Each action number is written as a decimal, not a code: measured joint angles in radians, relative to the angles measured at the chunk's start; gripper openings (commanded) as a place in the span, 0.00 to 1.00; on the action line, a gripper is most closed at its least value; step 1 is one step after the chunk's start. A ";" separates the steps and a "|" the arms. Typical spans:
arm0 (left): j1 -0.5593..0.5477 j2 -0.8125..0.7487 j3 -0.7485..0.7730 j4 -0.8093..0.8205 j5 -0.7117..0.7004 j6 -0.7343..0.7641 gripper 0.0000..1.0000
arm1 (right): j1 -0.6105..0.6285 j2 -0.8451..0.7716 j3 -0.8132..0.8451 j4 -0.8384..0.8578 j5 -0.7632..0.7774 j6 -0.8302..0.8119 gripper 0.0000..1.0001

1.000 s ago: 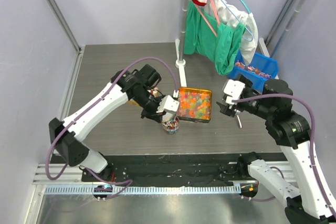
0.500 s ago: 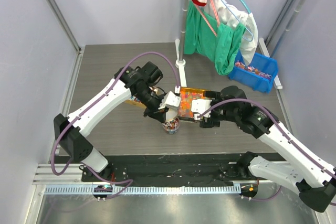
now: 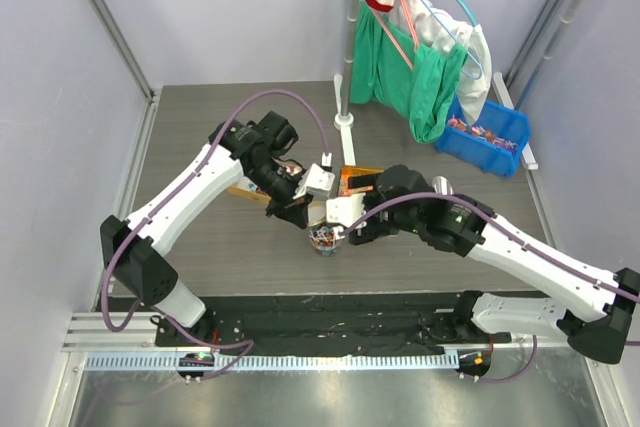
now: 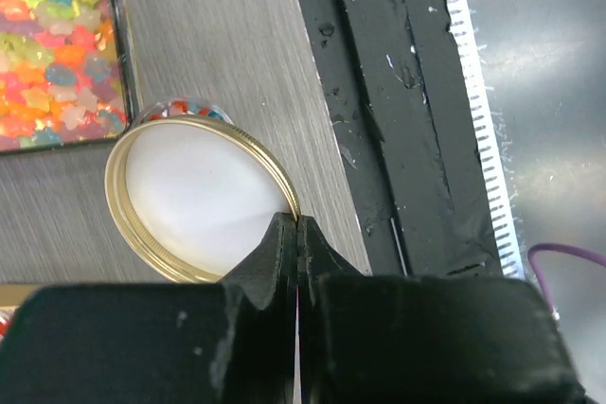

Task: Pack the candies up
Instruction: Adjust the bottle lid.

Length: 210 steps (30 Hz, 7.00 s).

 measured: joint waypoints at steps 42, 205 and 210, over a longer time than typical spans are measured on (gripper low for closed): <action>0.024 0.159 0.020 0.014 0.005 -0.024 0.00 | 0.297 0.127 -0.196 0.224 0.287 -0.204 0.70; 0.231 0.180 -0.046 0.412 0.380 -0.829 0.00 | 0.026 0.209 -0.029 0.407 -0.014 0.272 0.99; 0.231 0.176 -0.047 0.412 0.387 -0.829 0.00 | 0.026 0.209 -0.042 0.429 -0.005 0.279 1.00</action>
